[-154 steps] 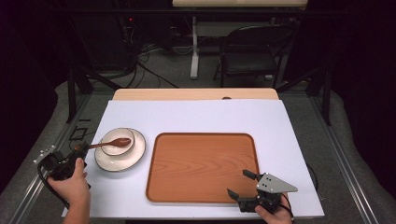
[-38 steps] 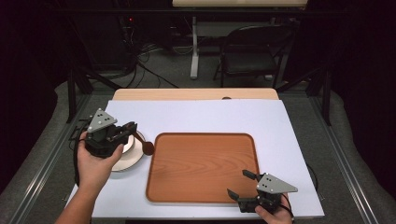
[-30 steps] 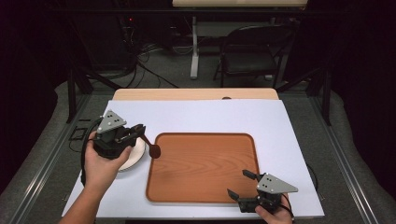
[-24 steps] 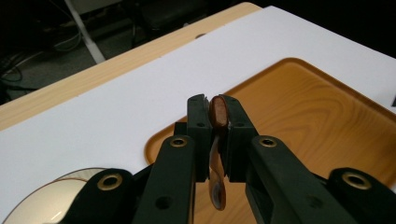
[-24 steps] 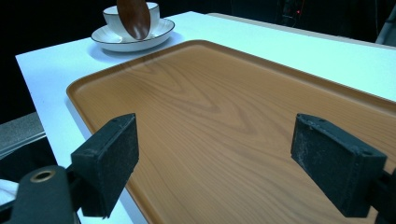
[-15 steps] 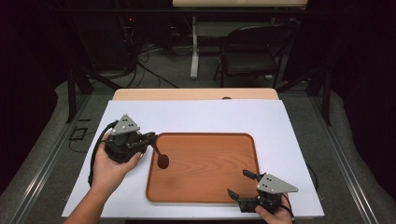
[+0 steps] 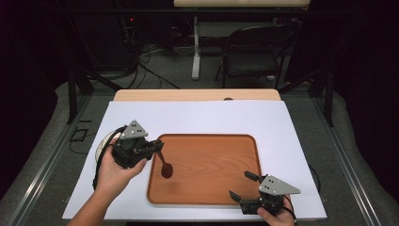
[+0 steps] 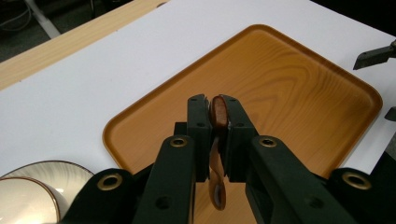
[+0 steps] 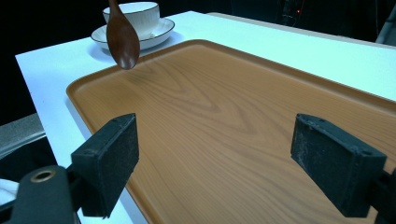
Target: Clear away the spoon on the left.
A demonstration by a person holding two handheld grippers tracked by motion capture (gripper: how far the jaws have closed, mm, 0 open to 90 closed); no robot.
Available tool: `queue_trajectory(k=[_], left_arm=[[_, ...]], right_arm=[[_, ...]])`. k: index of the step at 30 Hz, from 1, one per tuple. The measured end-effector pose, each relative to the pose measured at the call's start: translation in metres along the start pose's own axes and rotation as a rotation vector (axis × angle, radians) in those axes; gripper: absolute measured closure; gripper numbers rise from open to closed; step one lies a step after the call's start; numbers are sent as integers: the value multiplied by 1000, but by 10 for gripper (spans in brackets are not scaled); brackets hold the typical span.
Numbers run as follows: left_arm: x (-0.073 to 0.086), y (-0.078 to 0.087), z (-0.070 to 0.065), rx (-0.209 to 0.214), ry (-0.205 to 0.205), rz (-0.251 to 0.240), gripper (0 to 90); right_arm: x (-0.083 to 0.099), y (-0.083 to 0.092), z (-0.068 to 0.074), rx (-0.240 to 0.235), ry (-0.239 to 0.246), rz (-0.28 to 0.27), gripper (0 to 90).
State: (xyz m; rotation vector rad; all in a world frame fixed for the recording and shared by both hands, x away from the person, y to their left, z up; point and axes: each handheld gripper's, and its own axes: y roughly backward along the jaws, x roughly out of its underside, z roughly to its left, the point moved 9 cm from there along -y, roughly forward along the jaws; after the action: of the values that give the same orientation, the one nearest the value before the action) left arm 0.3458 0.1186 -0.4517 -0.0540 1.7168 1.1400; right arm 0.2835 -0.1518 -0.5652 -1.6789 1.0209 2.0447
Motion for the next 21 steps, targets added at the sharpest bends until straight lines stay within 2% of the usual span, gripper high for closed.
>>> queue_trajectory(k=[15,21], left_arm=[[10,-22,-2,65,22,71,840],[8,-34,2,86,39,87,839]], right_arm=[[0,0,-1,3,-2,-2,148],[-1,2,-2,5,1,-5,148]])
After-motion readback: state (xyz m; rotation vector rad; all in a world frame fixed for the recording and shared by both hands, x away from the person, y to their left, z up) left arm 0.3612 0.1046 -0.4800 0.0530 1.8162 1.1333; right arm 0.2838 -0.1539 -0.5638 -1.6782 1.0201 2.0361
